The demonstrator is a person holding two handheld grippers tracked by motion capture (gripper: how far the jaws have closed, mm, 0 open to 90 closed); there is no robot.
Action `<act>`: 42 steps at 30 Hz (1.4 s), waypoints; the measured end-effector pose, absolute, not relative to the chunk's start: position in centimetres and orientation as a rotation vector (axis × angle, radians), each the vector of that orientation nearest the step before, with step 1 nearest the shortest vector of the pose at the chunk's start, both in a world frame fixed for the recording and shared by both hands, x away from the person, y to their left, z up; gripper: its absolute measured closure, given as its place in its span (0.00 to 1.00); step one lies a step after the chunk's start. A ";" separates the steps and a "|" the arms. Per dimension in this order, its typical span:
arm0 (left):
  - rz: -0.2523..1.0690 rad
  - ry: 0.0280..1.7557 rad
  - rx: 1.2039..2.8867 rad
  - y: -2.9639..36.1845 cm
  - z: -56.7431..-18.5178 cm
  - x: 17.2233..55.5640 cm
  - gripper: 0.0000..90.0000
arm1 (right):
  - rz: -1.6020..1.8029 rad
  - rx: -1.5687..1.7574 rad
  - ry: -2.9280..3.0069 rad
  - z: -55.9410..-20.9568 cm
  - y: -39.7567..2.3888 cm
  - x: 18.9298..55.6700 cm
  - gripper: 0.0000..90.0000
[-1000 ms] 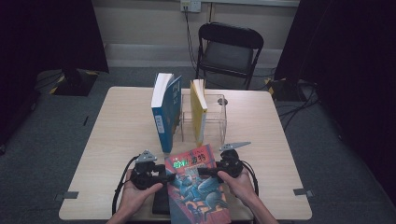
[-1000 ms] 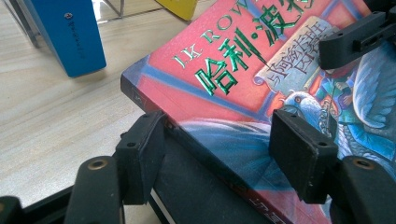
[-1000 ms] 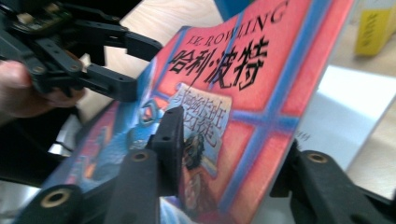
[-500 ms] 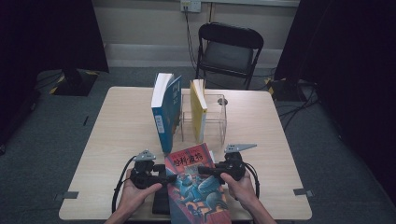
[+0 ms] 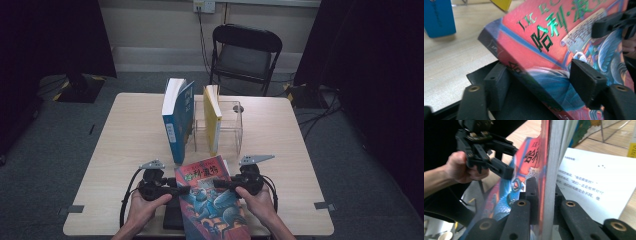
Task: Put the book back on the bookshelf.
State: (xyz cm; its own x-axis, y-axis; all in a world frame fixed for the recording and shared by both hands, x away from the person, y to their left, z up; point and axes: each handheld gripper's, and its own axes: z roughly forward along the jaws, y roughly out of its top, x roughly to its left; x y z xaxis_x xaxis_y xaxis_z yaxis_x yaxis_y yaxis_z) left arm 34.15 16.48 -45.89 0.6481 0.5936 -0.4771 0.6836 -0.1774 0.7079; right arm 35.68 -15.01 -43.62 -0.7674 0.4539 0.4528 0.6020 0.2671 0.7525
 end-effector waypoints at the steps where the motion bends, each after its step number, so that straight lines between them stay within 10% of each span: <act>1: -0.110 1.008 1.867 16.5 -45.8 34.2 0.40 | -1.520 -1.000 -2.375 -43.6 -15.1 35.7 0.92; 42: -0.034 0.803 1.754 16.0 -38.7 33.6 0.73 | -1.727 -0.984 -2.358 -38.8 -14.6 34.2 0.92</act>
